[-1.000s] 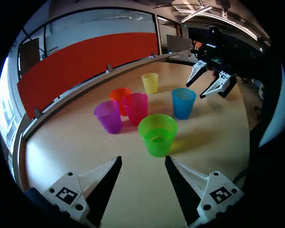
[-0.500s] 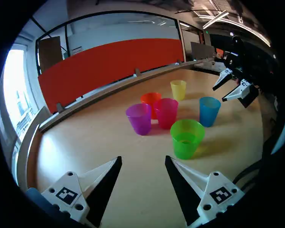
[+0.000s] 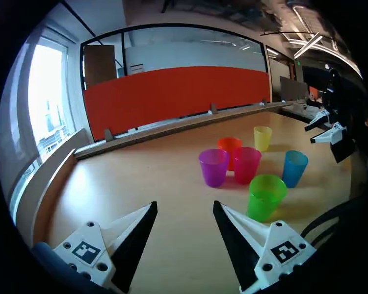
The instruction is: Pour water
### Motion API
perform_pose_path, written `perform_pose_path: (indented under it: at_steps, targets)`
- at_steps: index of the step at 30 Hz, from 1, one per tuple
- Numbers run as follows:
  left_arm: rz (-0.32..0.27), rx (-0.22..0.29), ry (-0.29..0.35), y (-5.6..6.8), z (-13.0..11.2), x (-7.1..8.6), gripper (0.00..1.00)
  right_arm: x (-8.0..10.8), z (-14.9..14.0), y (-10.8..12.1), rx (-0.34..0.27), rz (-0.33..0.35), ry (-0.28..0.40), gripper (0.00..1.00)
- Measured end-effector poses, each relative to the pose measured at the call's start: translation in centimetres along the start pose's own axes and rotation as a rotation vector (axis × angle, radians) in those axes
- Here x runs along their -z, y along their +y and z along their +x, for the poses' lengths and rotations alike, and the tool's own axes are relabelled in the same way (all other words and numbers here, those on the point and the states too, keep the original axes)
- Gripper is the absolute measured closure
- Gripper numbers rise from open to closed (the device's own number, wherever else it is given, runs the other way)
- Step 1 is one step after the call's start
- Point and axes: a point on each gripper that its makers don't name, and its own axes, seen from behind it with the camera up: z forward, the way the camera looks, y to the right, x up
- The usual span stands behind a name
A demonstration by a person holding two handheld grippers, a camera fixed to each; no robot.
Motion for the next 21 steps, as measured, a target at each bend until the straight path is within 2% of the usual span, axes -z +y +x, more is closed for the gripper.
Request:
perform_pose_path:
  at_steps: [8,14,21]
  targets:
    - [0.087,0.091,0.066,-1.9,1.0,1.1,0.16,1.1,1.8,1.3,-0.033,-0.088,0.057,0.05]
    - [0.121,0.116,0.104,-2.2,1.8,1.9,0.16,1.6,2.9,2.9,-0.065,-0.161,0.094,0.05]
    - [0.139,0.135,0.141,-1.9,2.8,2.3,0.16,2.1,3.5,4.8,-0.117,-0.256,0.140,0.05]
